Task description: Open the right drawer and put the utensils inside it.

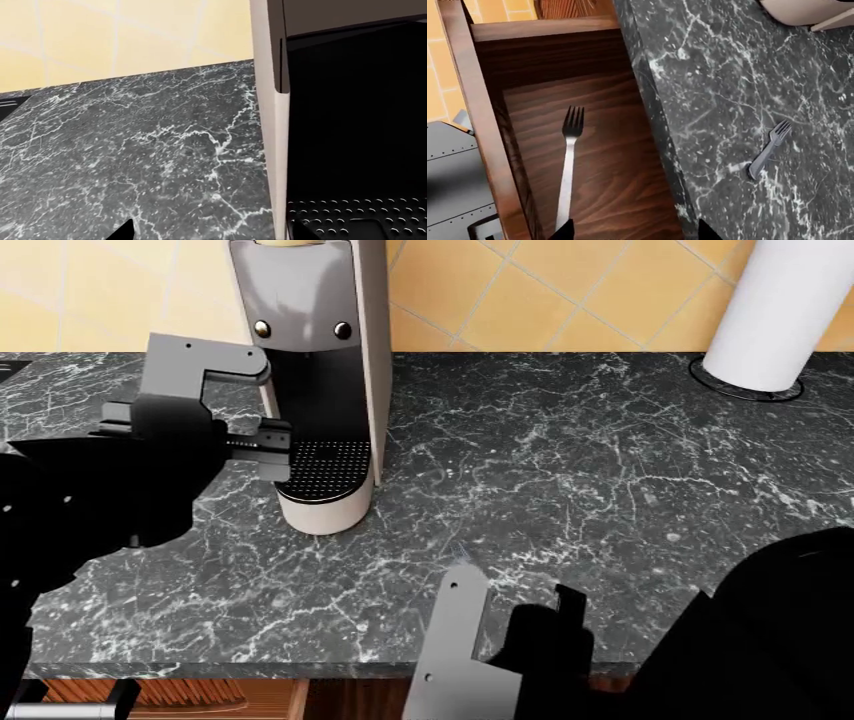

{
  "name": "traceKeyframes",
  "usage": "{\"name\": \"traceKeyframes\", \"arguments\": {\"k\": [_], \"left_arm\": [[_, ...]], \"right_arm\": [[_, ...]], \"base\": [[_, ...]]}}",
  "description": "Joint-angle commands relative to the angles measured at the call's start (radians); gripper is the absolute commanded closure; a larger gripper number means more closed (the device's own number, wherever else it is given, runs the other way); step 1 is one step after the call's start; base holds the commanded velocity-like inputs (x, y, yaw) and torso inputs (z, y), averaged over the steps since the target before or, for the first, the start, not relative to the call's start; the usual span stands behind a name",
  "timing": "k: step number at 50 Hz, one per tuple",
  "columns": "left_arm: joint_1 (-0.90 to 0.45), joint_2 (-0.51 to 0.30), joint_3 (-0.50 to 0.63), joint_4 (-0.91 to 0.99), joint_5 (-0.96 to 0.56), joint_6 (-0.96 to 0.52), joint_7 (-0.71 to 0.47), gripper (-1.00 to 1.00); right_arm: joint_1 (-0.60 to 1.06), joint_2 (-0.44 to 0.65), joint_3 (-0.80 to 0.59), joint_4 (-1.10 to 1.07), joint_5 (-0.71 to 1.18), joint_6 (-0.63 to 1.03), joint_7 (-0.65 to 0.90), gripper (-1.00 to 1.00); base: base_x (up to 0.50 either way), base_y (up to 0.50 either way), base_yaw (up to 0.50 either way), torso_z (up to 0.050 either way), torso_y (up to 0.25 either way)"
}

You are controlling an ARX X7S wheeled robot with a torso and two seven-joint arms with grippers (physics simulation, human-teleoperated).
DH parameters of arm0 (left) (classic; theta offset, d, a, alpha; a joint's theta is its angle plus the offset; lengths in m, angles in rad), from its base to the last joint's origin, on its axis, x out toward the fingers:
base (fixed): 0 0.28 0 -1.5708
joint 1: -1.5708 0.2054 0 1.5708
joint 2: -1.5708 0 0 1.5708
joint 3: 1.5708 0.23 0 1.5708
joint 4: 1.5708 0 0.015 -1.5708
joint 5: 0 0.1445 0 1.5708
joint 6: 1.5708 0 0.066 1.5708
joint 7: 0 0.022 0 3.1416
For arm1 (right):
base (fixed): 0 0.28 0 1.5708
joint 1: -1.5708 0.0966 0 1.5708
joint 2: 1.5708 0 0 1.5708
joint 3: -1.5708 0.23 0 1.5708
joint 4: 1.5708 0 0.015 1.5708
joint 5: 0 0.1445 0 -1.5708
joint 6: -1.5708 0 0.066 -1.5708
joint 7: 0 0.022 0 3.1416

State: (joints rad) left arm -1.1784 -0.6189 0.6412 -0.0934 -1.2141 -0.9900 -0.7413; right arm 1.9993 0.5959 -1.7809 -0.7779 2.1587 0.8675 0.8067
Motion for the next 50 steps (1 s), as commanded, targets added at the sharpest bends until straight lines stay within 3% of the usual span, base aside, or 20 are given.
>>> {"name": "traceKeyframes", "arguments": {"k": [1, 11, 18, 23, 29, 36, 50], "left_arm": [[0.002, 0.0, 0.002, -0.001, 0.0, 0.002, 0.001, -1.0], [-0.003, -0.004, -0.001, 0.004, -0.008, -0.003, -0.004, -1.0], [-0.006, -0.005, -0.002, 0.003, -0.011, -0.005, -0.002, -1.0], [-0.001, -0.003, 0.002, 0.004, -0.007, -0.002, -0.001, -1.0], [0.001, -0.001, 0.005, 0.001, -0.005, 0.001, 0.002, -1.0], [0.002, 0.001, 0.008, 0.001, -0.003, 0.003, 0.002, -1.0], [0.001, 0.005, 0.013, -0.005, 0.001, 0.006, 0.005, -1.0]], "right_arm": [[0.006, -0.007, 0.001, 0.007, 0.013, -0.001, 0.013, -1.0], [0.082, -0.004, 0.061, -0.021, 0.065, -0.016, 0.019, -1.0], [0.306, 0.052, 0.201, -0.022, 0.214, -0.013, 0.008, -1.0], [0.351, 0.113, 0.334, 0.049, 0.325, 0.07, 0.054, -1.0], [0.303, 0.198, 0.316, 0.126, 0.356, 0.094, 0.126, -1.0], [0.112, 0.272, 0.256, 0.24, 0.251, -0.021, 0.127, -1.0], [-0.071, 0.234, 0.233, 0.449, 0.18, -0.312, 0.191, -1.0]], "base": [[0.0, 0.0, 0.0, 0.0, 0.0], [0.0, 0.0, 0.0, 0.0, 0.0], [0.0, 0.0, 0.0, 0.0, 0.0], [0.0, 0.0, 0.0, 0.0, 0.0], [0.0, 0.0, 0.0, 0.0, 0.0], [0.0, 0.0, 0.0, 0.0, 0.0], [0.0, 0.0, 0.0, 0.0, 0.0]]}}
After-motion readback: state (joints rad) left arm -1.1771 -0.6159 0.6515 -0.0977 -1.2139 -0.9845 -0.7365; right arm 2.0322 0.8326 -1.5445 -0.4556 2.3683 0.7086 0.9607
